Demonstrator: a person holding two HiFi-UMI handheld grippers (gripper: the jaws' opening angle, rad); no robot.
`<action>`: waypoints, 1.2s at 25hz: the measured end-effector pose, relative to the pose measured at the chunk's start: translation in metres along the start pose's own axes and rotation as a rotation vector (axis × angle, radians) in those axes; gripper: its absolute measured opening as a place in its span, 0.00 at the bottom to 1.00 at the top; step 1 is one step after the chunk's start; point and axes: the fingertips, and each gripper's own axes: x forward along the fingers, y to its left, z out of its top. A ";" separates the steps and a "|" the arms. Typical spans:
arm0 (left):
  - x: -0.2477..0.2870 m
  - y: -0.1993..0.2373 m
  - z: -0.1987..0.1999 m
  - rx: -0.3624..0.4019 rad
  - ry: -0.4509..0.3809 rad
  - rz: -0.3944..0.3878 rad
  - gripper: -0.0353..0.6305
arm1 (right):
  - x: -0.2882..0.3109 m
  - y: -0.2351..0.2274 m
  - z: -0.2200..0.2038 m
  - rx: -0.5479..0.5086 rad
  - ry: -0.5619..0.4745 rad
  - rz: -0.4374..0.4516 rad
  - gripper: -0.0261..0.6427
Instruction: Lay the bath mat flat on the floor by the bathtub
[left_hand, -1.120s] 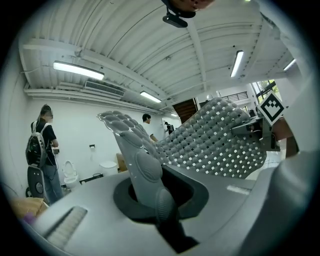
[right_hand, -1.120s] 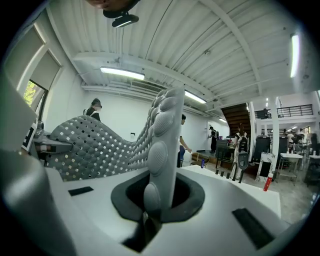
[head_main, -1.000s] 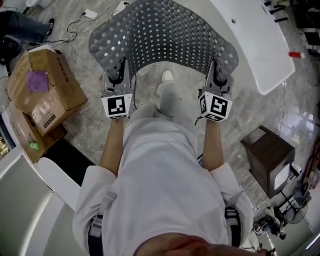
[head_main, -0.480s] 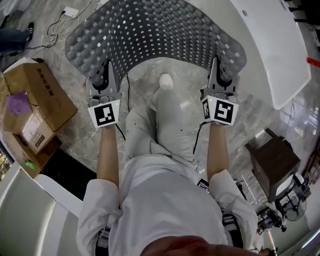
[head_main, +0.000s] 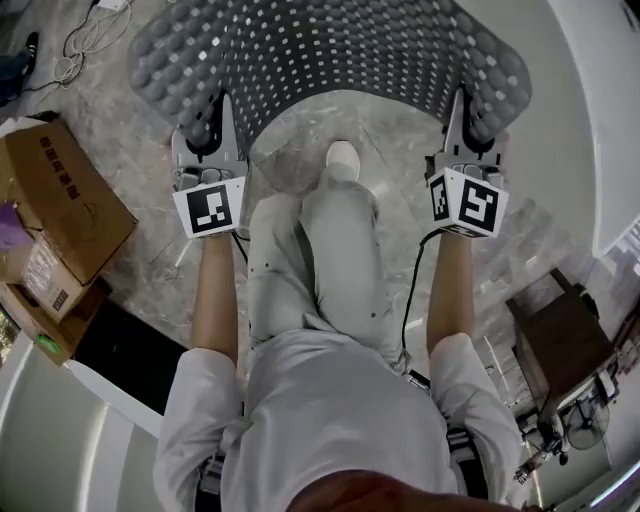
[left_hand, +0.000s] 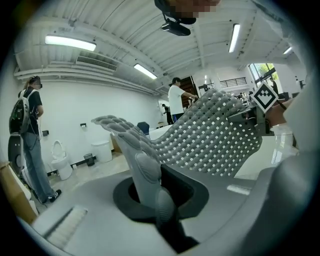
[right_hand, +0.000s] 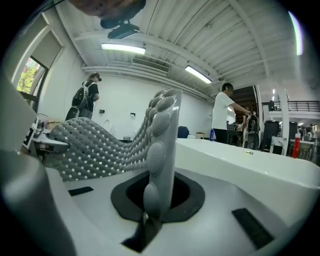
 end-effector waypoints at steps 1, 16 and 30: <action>0.010 -0.004 -0.021 -0.008 0.011 -0.003 0.09 | 0.007 -0.004 -0.021 0.007 0.008 -0.014 0.06; 0.081 -0.072 -0.250 0.005 0.122 -0.167 0.09 | 0.048 -0.012 -0.258 0.027 0.118 -0.081 0.06; 0.134 -0.098 -0.330 0.013 0.322 -0.254 0.09 | 0.095 -0.015 -0.349 0.060 0.381 -0.014 0.06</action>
